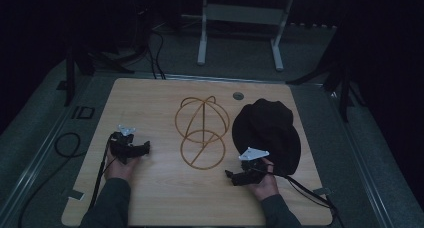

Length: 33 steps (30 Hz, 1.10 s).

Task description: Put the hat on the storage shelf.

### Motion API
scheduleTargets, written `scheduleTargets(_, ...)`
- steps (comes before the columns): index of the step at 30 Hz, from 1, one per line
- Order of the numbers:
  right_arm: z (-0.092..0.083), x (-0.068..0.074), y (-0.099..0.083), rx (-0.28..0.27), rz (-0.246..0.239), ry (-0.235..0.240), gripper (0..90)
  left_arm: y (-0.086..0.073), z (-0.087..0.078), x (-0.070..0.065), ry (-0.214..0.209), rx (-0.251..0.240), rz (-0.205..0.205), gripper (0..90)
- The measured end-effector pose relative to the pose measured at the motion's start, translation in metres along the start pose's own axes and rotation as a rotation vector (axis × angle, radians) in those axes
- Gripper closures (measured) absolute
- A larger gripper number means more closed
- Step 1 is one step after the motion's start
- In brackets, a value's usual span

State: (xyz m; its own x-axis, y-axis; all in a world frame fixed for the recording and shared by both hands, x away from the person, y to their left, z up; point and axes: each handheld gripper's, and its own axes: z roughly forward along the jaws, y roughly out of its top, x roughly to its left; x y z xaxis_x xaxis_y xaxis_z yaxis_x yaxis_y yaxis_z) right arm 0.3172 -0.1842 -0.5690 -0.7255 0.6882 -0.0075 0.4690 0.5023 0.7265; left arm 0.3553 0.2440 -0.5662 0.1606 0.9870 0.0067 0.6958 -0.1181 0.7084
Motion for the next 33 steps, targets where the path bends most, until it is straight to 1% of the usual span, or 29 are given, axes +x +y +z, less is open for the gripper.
scheduleTargets(5,0.0,0.0,0.0,-0.002,-0.003,0.002,14.0,0.0,0.0,0.0,0.0,0.0,0.0,12.0)
scheduleTargets(6,0.0,0.0,0.0,-0.002,0.001,-0.001,15.1,0.0,0.0,0.0,0.0,0.0,0.0,12.0)
scheduleTargets(9,-0.003,0.0,0.001,0.006,0.011,-0.011,23.0,0.0,0.0,0.0,0.0,0.0,0.0,12.0)
scheduleTargets(10,-0.003,0.0,0.001,0.006,0.011,-0.011,23.0,0.0,0.0,0.0,0.0,0.0,0.0,12.0)
scheduleTargets(11,-0.004,-0.001,0.003,0.028,0.012,-0.01,25.1,0.0,0.0,0.0,0.0,0.0,0.0,12.0)
scheduleTargets(13,-0.004,-0.001,0.005,0.046,0.007,-0.006,25.3,0.0,0.0,0.0,0.0,0.0,0.0,12.0)
scheduleTargets(15,-0.004,-0.002,0.007,0.057,-0.008,0.006,26.7,0.0,0.0,0.0,0.0,0.0,0.0,12.0)
scheduleTargets(17,-0.006,-0.002,0.01,0.073,-0.025,0.023,36.4,0.0,0.0,0.0,0.001,0.001,0.0,12.0)
scheduleTargets(18,-0.006,-0.002,0.01,0.073,-0.025,0.023,36.4,0.0,0.0,0.0,0.001,0.001,0.0,12.0)
scheduleTargets(19,-0.006,-0.002,0.013,0.094,-0.043,0.038,40.0,0.0,0.0,0.0,0.003,0.002,-0.001,12.0)
scheduleTargets(20,-0.006,-0.002,0.013,0.094,-0.043,0.038,40.0,0.0,0.0,0.0,0.003,0.002,-0.001,12.0)
scheduleTargets(21,-0.007,-0.001,0.015,0.114,-0.063,0.06,44.5,0.0,0.0,0.0,0.003,0.0,-0.002,12.0)
scheduleTargets(23,-0.007,-0.003,0.018,0.133,-0.068,0.08,48.1,0.0,0.0,0.0,0.003,0.001,-0.001,12.0)
scheduleTargets(24,-0.007,-0.004,0.019,0.137,-0.063,0.096,49.2,0.0,0.0,0.0,0.003,0.001,-0.002,12.0)
scheduleTargets(27,-0.008,-0.006,0.021,0.155,-0.069,0.099,50.2,0.0,0.0,0.0,0.003,0.001,-0.001,12.0)
scheduleTargets(28,-0.01,-0.007,0.023,0.177,-0.09,0.098,51.0,0.0,0.0,0.0,0.003,0.001,-0.002,12.0)
scheduleTargets(29,-0.011,-0.008,0.024,0.187,-0.101,0.097,51.3,0.0,0.0,0.0,0.002,0.001,-0.001,12.0)
scheduleTargets(33,-0.019,-0.011,0.028,0.223,-0.13,0.09,51.6,0.0,0.0,0.0,0.003,0.001,-0.001,12.0)
